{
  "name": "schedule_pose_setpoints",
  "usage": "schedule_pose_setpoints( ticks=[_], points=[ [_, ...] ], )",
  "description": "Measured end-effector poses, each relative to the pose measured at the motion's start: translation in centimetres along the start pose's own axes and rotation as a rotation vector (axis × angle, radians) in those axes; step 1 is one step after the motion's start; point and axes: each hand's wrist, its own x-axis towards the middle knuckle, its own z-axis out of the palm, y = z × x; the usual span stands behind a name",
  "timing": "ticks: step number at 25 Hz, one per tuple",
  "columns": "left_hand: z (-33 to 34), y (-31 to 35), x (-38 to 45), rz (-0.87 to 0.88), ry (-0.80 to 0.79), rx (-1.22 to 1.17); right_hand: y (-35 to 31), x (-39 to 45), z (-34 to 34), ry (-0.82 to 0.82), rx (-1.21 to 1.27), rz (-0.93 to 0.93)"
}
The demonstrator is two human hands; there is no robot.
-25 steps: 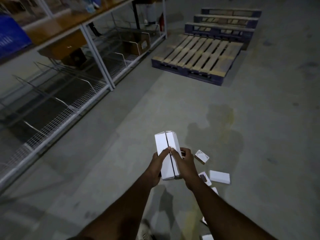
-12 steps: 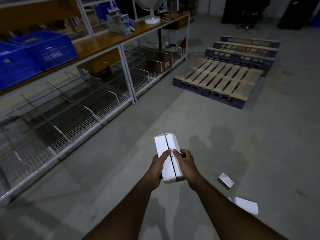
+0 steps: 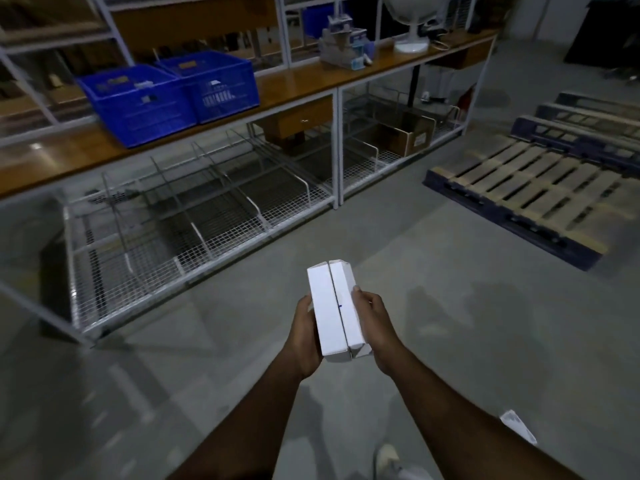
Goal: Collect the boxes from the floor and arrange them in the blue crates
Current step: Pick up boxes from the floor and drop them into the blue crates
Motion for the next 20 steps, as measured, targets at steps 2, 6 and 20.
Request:
schedule_pose_setpoints(
  ticks=[2, 6, 20],
  points=[
    [-0.6, 1.7, 1.4, 0.047, 0.035, -0.012, -1.5, 2.1, 1.7, -0.04, 0.005, 0.011],
    [-1.2, 5.6, 5.8, 0.128, 0.126, -0.01, -4.9, 7.6, 4.1, -0.125, 0.011, 0.021],
    [-4.0, 20.0, 19.9, 0.287, 0.361, -0.04, -17.6, 25.0, 12.4, -0.398, -0.078, -0.038]
  ],
)
